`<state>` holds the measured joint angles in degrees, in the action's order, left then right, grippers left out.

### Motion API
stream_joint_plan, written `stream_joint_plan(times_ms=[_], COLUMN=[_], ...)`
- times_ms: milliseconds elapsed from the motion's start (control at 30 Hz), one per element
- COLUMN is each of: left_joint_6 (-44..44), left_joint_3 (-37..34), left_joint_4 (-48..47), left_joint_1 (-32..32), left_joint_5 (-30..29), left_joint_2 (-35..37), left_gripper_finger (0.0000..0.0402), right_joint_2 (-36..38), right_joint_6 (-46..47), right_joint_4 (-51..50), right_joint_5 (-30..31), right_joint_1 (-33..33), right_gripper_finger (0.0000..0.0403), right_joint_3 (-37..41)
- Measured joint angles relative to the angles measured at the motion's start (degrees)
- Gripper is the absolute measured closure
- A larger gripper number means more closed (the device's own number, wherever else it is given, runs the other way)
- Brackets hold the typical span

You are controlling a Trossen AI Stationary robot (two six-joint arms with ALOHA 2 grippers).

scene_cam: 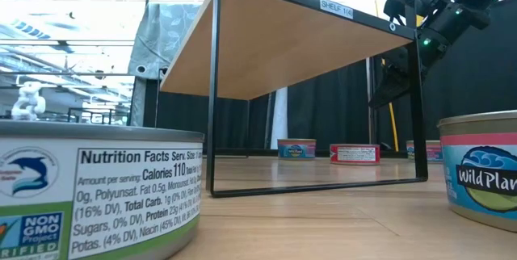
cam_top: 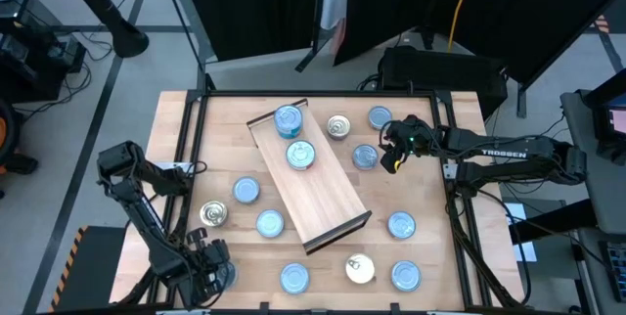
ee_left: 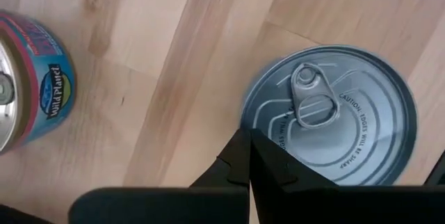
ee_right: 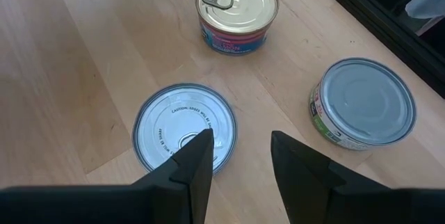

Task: Stack canned seafood by type on shelf
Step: Stack the yellow-blue tuna can on top of the yellow-blue tuna cans on the shelf

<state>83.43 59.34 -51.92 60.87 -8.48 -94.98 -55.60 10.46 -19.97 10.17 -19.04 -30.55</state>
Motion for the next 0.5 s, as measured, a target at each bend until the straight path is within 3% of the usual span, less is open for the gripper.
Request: stream_joint_plan(times_ms=[500], left_joint_6=[0.14], left_joint_3=[-0.37], left_joint_4=[-0.84], left_joint_1=[-0.19], left_joint_5=[-0.12], left_joint_2=[0.22], left_gripper_finger=[0.0402], right_joint_2=[-0.01], right_joint_6=[-0.02], right_joint_4=[-0.02], right_joint_5=[0.0], right_joint_1=[0.01], right_gripper_finger=[0.0266], right_joint_3=[0.0])
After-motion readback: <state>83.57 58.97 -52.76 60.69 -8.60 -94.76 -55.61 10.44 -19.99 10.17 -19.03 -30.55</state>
